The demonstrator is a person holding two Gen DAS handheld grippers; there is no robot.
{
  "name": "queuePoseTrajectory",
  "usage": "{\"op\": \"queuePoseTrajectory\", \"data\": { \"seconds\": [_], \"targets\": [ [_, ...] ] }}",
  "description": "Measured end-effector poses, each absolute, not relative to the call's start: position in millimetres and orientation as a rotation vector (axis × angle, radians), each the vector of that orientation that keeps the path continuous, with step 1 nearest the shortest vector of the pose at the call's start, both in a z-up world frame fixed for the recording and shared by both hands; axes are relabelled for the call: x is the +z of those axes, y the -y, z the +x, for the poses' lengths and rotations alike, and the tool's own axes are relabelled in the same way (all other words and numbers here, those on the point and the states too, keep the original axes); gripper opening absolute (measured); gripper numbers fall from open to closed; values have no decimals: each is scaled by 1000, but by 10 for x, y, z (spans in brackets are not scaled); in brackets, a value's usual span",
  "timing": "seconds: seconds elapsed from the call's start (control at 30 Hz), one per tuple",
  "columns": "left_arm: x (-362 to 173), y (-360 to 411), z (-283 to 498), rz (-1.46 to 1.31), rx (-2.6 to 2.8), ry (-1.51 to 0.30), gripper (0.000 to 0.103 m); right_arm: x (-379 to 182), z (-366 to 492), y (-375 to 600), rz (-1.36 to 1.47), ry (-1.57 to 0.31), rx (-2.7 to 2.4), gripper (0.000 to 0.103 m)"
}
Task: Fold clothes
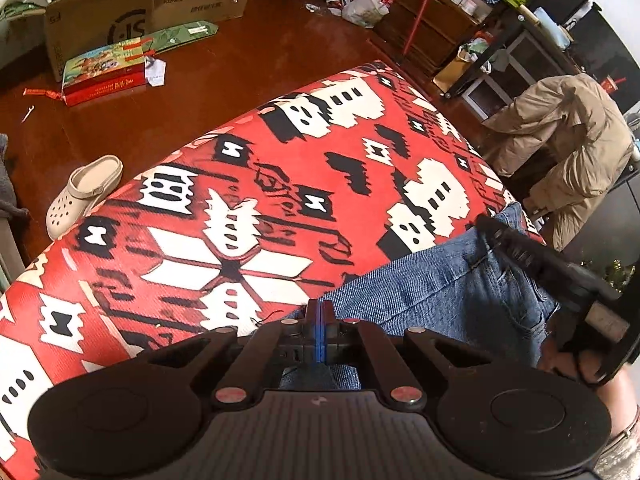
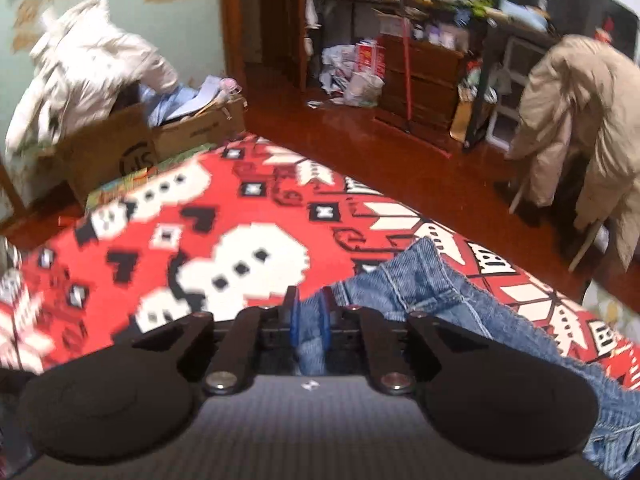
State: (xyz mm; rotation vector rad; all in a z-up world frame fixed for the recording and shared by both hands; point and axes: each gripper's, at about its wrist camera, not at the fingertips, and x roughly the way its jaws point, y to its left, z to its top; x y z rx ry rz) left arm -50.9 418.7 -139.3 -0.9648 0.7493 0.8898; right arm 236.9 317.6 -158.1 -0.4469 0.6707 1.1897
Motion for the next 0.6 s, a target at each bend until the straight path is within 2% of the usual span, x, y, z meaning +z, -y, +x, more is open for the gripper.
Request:
{"op": "queuePoseTrajectory", "data": {
  "seconds": [0.1, 0.4, 0.5, 0.6],
  "targets": [
    [-1391, -4189, -505, -962, 889, -753, 2, -1468, 2451, -3107, -374, -657, 1153, 8],
    [-1392, -4193, -508, -965, 887, -758, 2, -1601, 2676, -3294, -427, -665, 1077, 1],
    [-1390, -4194, -501, -960, 888, -760, 2, -1558, 2758, -3408, -446, -655, 1050, 5],
    [-1385, -4186, -483, -940, 890, -765, 2, -1623, 2854, -3508, -482, -671, 1031, 2]
  ]
}}
